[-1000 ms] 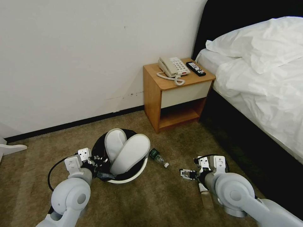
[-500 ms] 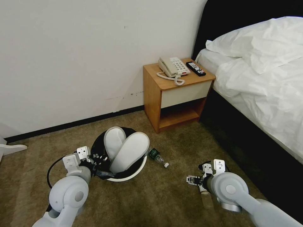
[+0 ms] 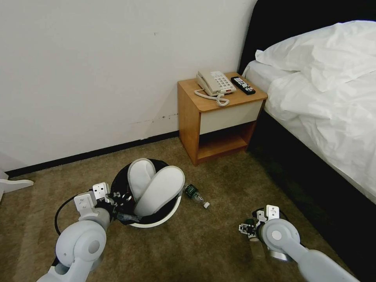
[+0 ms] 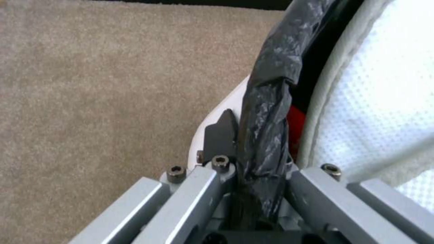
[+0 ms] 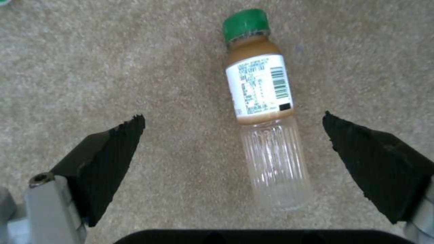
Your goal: Pick up the trash bin, then pick up the garbage from the floor and place it into the trash bin.
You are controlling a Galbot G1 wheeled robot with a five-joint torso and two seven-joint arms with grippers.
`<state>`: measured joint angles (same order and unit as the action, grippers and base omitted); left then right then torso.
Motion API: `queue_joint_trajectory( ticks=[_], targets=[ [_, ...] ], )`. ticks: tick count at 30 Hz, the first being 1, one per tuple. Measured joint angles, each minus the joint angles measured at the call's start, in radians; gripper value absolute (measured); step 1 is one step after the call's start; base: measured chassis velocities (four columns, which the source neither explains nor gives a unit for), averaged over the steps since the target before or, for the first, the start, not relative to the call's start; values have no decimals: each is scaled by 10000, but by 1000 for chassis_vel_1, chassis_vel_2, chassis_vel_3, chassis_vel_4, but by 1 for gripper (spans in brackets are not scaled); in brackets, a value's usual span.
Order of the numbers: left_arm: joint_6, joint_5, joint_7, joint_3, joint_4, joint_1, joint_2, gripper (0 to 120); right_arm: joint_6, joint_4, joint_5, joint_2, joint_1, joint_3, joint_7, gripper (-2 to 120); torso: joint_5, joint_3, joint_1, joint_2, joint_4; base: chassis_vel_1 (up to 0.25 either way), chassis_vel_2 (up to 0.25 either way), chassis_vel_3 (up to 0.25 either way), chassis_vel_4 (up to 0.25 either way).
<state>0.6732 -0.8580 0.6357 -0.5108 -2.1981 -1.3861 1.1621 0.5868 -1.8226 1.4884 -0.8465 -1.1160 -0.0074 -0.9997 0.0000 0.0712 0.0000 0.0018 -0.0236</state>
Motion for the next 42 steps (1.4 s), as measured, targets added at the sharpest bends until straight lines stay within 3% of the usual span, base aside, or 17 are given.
queue_joint_trajectory(
  ticks=[26, 42],
  targets=[
    [-40, -52, -12, 151, 149, 72, -60, 2, -198, 2953, -1663, -839, 212, 128, 1463, 100, 0, 0, 0, 0, 0, 0, 0, 0, 0],
    [-104, -16, -6, 303, 389, 236, -35, 2, -267, 3151, -2010, -815, 306, 38, 1798, 100, 0, 0, 0, 0, 0, 0, 0, 0, 0]
  ],
)
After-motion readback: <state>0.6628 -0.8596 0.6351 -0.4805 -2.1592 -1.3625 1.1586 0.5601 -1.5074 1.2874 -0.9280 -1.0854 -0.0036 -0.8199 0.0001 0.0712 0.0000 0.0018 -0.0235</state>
